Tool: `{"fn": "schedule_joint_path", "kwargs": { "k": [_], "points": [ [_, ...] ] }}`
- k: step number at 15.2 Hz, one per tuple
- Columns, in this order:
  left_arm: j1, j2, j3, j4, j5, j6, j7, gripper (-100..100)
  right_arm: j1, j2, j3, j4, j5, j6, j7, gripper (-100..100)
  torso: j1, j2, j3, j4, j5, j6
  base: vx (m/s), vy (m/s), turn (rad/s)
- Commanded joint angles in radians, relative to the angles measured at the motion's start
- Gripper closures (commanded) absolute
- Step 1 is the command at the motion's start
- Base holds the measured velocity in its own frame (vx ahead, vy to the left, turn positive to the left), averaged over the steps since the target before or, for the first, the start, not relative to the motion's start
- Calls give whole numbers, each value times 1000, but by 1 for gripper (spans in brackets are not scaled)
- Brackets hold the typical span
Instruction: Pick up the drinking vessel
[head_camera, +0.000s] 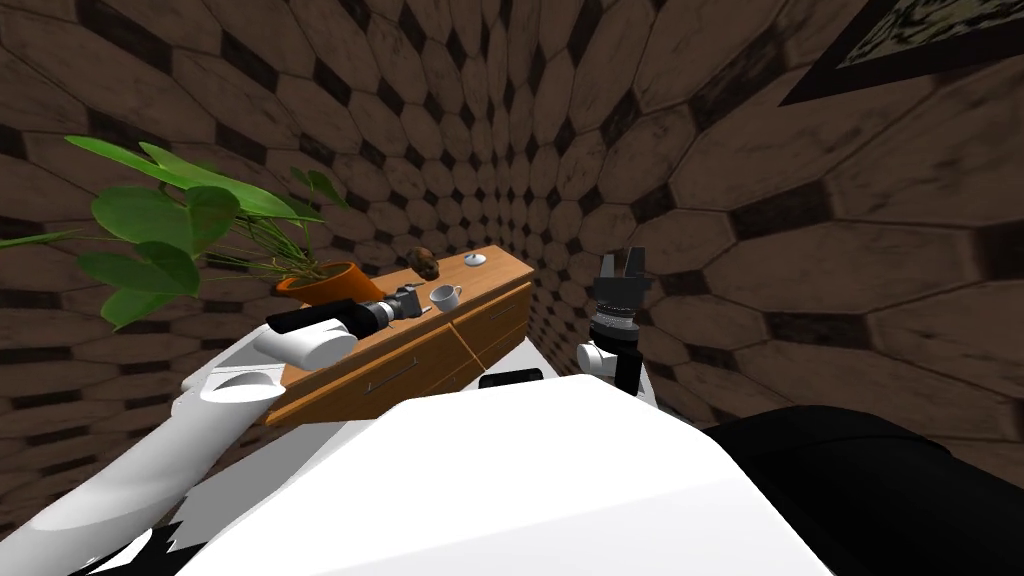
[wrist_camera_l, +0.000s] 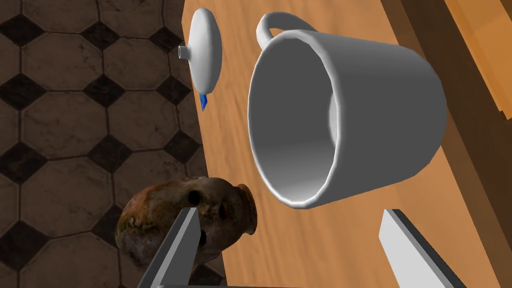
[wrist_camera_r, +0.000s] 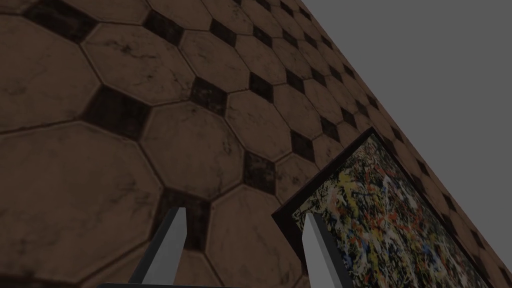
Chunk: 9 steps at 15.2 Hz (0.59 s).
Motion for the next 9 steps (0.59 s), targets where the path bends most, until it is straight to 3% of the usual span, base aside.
{"fn": "schedule_joint_path", "kwargs": {
  "k": [1, 2, 3, 6, 7, 9],
  "points": [
    [-6, 13, 1, 3, 17, 50, 6, -100, 0, 0, 0, 0, 0, 0, 0, 0, 0, 0, 0, 0, 0, 0, -6, 10, -130],
    [-6, 13, 1, 3, 17, 53, 6, -100, 0, 0, 0, 0, 0, 0, 0, 0, 0, 0, 0, 0, 0, -1, -4, 8, 7],
    [-20, 58, 8, 11, 64, 85, 21, -100, 0, 0, 0, 0, 0, 0, 0, 0, 0, 0, 0, 0, 0, -1, -5, 2, -183],
    [-20, 58, 8, 11, 69, 126, 21, -100, 0, 0, 0, 0, 0, 0, 0, 0, 0, 0, 0, 0, 0, -1, -5, 8, -123],
    [-33, 100, 15, 20, 116, 164, 36, -100, 0, 0, 0, 0, 0, 0, 0, 0, 0, 0, 0, 0, 0, -1, -4, 2, -184],
    [-33, 100, 15, 20, 119, 197, 36, -100, 0, 0, 0, 0, 0, 0, 0, 0, 0, 0, 0, 0, 0, 0, -5, 9, -177]
  ]
}}
